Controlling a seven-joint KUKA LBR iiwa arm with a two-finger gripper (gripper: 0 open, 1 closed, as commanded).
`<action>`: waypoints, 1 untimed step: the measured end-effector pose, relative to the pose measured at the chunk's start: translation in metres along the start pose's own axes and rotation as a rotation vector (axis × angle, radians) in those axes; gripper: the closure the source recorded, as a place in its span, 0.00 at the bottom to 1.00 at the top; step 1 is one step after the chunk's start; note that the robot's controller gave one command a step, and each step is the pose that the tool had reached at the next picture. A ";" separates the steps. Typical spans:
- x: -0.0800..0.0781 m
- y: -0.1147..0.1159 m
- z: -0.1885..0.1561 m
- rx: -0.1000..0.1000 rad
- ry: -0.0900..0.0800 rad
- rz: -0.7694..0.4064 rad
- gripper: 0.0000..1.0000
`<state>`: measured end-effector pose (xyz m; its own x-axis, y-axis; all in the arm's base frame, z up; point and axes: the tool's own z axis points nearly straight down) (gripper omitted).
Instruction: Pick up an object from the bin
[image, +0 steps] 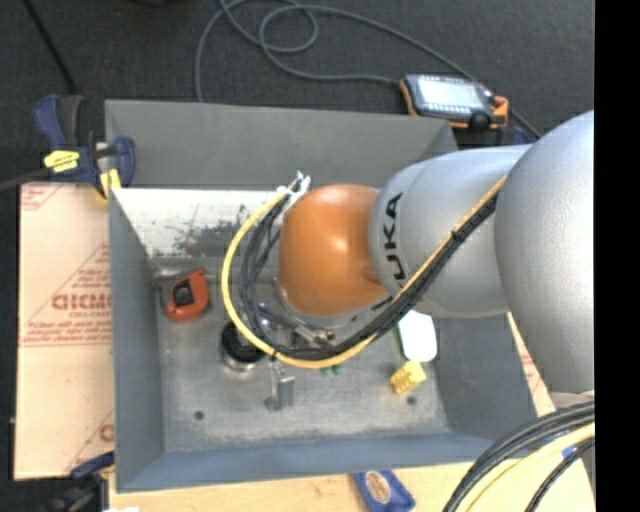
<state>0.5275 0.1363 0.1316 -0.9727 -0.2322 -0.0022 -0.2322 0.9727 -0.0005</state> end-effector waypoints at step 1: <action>-0.001 0.002 0.005 -0.001 0.000 -0.043 0.00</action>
Offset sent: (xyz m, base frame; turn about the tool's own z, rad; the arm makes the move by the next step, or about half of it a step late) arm 0.0199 0.0175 -0.0104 0.0554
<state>0.5275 0.1386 0.1266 -0.9618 -0.2736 -0.0027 -0.2736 0.9618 0.0007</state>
